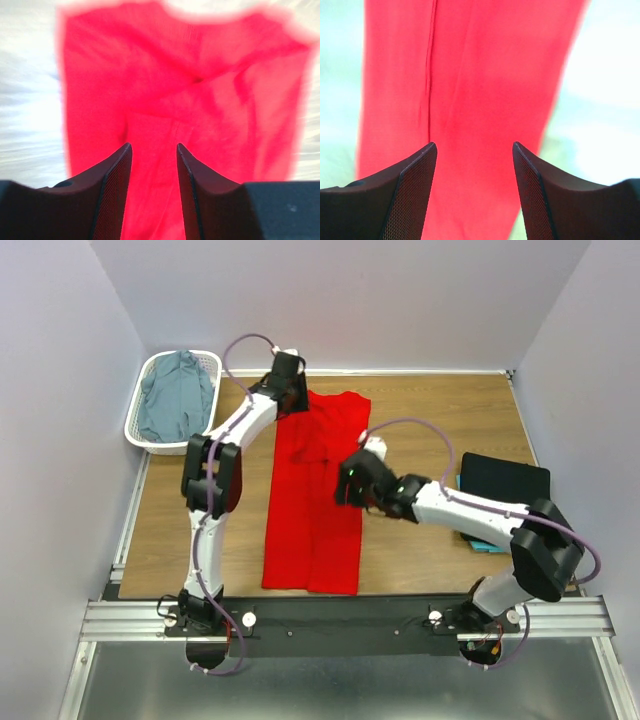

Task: Fold and stack the t-shirts
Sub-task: Fold the tshirt

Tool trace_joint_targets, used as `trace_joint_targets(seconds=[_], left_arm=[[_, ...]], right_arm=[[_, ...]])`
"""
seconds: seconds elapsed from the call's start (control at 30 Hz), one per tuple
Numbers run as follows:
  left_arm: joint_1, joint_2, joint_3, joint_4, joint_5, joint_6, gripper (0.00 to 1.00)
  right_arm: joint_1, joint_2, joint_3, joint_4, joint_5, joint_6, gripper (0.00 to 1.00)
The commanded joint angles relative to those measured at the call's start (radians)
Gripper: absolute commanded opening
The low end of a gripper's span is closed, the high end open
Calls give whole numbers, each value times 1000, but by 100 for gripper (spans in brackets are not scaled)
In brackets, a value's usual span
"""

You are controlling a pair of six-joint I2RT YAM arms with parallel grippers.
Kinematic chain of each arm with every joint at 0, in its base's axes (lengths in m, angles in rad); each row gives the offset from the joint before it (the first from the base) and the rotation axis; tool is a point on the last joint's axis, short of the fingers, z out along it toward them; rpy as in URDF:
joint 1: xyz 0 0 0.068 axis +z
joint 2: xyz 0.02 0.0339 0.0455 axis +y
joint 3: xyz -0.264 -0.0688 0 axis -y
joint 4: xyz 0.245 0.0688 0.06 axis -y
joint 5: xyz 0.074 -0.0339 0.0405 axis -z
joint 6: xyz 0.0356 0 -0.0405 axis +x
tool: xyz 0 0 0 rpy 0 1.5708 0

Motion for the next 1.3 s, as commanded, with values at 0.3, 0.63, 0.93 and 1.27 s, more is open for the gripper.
trace_joint_targets(seconds=[0.3,0.63,0.93,1.27], left_arm=[[94,-722,-747,280,117,-216,44],[102,-976,-909,239,215,-60,44],[105,-1037,-932,227,246,-30,44],[110,-1027,-938,236,261,-21,44]], right_arm=[[-309,541,740,-4,-83,-170,64],[-324,986,1236,-6,-114,-207,58],[-324,1109,1337,-4,-178,-152,52],[-324,1092,1290,-4,-164,-117,40]])
